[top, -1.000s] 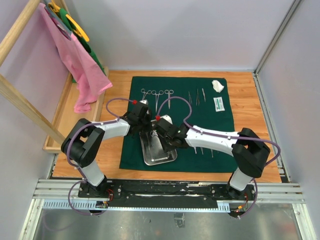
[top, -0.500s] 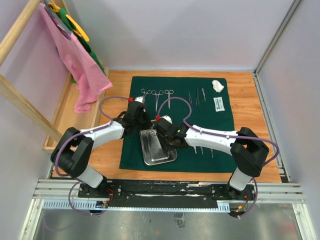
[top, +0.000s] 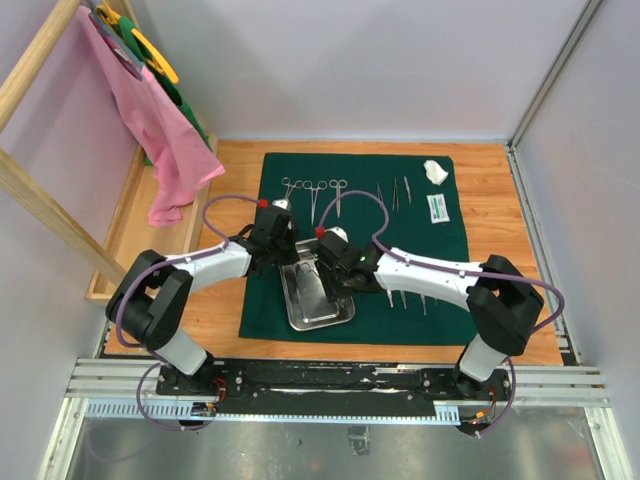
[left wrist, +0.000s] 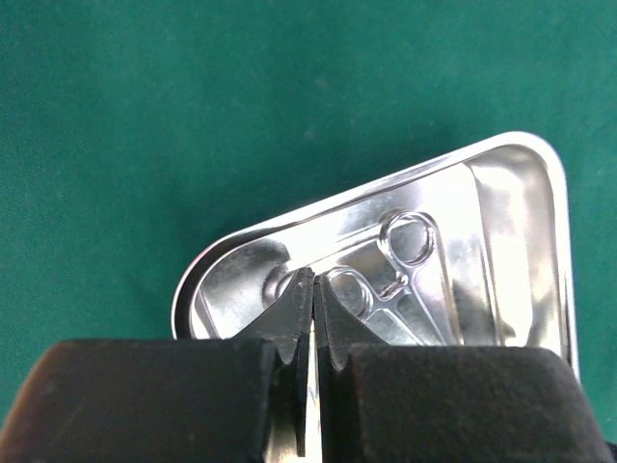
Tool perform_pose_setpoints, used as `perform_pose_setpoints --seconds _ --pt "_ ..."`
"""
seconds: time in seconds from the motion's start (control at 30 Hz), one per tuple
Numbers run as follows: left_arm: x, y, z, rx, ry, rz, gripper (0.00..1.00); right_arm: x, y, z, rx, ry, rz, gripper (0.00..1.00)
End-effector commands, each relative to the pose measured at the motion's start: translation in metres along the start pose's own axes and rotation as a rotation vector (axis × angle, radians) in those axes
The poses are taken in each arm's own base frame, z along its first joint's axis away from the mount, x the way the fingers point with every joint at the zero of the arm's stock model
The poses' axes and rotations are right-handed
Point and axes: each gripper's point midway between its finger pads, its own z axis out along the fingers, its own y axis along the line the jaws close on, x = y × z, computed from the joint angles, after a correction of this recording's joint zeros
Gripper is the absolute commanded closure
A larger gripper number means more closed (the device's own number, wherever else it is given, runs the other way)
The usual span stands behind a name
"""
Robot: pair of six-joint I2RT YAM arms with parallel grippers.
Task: Open and lay out the surgical kit
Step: Pick up the medical item from the container.
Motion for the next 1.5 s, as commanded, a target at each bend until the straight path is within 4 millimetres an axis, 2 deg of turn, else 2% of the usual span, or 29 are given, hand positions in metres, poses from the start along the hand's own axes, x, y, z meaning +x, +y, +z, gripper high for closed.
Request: perform_pose_setpoints --seconds 0.0,0.67,0.87,1.13,1.47 --pt "-0.001 -0.002 0.003 -0.003 0.013 0.029 0.98 0.001 -0.010 -0.004 0.000 0.000 0.011 0.51" --pt "0.015 -0.009 0.014 -0.027 0.064 0.096 0.90 0.005 -0.013 0.002 -0.023 0.017 0.030 0.48" --pt "0.011 -0.009 0.010 -0.038 0.047 0.093 0.90 0.006 -0.014 0.003 -0.028 0.020 0.032 0.48" --pt "-0.002 -0.022 -0.002 0.013 0.006 0.085 0.85 0.007 -0.014 0.003 -0.036 0.019 0.036 0.47" --pt "0.011 -0.022 0.010 -0.014 0.048 0.117 0.85 0.006 -0.016 0.001 -0.038 0.014 0.041 0.46"
